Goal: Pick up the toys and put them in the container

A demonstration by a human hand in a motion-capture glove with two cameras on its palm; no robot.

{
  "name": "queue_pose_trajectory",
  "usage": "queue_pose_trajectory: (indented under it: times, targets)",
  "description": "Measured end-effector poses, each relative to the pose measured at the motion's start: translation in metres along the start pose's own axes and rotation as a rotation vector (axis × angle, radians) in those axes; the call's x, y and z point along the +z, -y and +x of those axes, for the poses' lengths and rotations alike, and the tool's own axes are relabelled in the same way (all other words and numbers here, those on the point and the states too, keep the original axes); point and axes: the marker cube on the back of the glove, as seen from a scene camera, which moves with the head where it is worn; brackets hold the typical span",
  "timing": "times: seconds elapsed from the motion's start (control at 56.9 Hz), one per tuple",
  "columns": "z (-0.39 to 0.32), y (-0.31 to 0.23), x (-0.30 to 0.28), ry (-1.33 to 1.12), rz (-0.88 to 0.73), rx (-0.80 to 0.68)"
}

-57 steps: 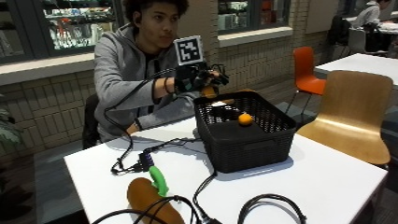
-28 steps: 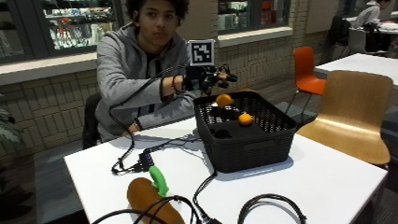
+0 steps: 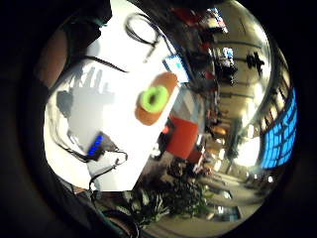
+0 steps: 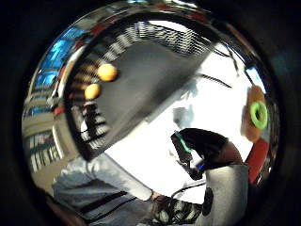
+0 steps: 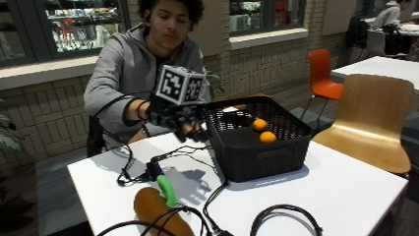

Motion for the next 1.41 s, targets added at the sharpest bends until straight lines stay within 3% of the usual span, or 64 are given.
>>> queue_pose_trajectory:
  times: [0.228, 0.351, 0.545, 0.826, 1.019, 1.177, 1.265, 1.405]
  targets:
    - [0.124, 0.018, 0.063, 0.192, -0.201, 0.358]
    - [0.14, 0.034, 0.096, 0.438, -0.279, 0.525]
    - [0.14, 0.068, 0.135, 0.781, -0.372, 0.659]
    - [0.125, 0.076, 0.155, 0.71, -0.163, 0.835]
    - [0.12, 0.068, 0.147, 0.508, -0.027, 0.789]
    - [0.11, 0.055, 0.12, 0.559, 0.084, 0.677]
    - [0.096, 0.051, 0.085, 0.593, 0.136, 0.569]
    - [0.05, 0.045, -0.004, 0.551, 0.221, 0.276]
